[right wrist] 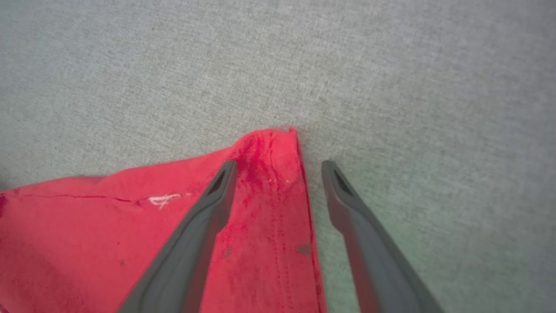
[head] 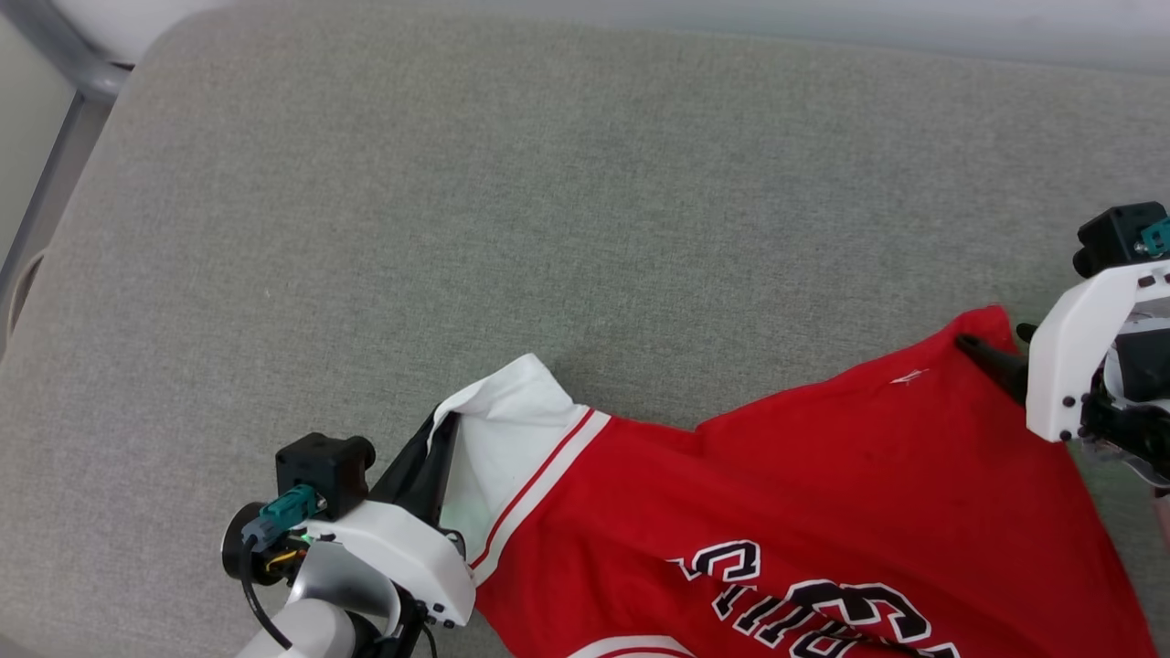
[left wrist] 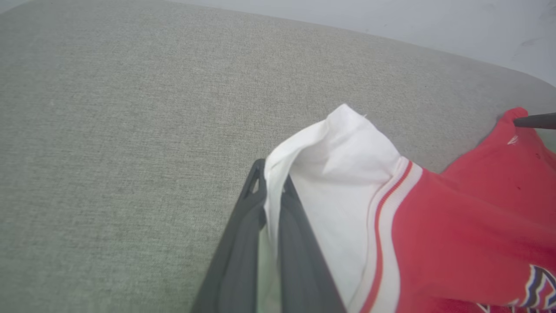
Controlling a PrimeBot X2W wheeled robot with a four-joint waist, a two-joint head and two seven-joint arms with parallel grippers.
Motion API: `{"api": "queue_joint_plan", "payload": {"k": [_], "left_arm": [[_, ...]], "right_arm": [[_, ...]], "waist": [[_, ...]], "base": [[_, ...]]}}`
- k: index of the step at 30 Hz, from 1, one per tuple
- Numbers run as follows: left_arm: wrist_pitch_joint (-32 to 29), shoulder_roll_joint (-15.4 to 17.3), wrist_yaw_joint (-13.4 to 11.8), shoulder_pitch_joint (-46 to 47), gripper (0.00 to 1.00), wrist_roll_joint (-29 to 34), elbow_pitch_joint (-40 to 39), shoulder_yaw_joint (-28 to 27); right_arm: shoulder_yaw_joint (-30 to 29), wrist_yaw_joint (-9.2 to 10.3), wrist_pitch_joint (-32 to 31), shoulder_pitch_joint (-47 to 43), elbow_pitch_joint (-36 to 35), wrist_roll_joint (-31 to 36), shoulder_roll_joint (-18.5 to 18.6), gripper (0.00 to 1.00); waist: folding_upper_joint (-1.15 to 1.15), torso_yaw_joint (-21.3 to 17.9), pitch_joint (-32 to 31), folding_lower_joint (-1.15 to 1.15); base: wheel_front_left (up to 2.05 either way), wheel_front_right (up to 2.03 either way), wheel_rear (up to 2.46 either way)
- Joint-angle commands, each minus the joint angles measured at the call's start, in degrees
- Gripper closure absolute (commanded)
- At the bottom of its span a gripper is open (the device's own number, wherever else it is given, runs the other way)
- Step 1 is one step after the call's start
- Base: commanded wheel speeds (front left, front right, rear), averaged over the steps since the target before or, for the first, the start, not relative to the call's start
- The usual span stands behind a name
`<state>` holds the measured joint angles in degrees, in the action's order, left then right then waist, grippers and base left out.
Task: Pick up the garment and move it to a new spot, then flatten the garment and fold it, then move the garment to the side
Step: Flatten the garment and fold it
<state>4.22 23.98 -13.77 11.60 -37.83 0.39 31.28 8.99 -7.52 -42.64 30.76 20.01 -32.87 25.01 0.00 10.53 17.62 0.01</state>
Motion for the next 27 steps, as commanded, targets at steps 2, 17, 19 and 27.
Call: {"api": "queue_joint_plan", "payload": {"k": [2, 17, 19, 27], "left_arm": [[0.6, -0.3, 0.2, 1.3, 1.00, 0.4, 0.3, 0.1], [1.5, 0.1, 0.4, 1.3, 1.00, -0.2, 1.5, -0.3], [1.6, 0.5, 0.2, 1.5, 1.00, -0.3, 1.8, -0.9], [0.0, 3.2, 1.9, 8.8, 1.00, 0.5, 4.3, -2.6]], "right_arm": [[2.0, 0.06, 0.0, 1.7, 3.0, -1.0, 0.8, 0.00], [8.9, 0.05, -3.0, 2.0, 10.0, -8.1, 0.5, 1.00], [8.1, 0.05, -0.9, 3.3, 9.3, -8.6, 1.1, 1.00], [3.0, 0.08, 8.5, 6.7, 10.4, -5.6, 0.7, 1.00]], "waist": [[0.00, 0.8, 1.4, -0.01], [0.00, 0.0, 0.5, -0.01], [0.00, -0.6, -0.2, -0.01], [0.00, -4.0, -4.2, -0.01]], "base": [[0.00, 0.00, 0.00], [0.00, 0.00, 0.00], [0.00, 0.00, 0.00], [0.00, 0.00, 0.00]]}}
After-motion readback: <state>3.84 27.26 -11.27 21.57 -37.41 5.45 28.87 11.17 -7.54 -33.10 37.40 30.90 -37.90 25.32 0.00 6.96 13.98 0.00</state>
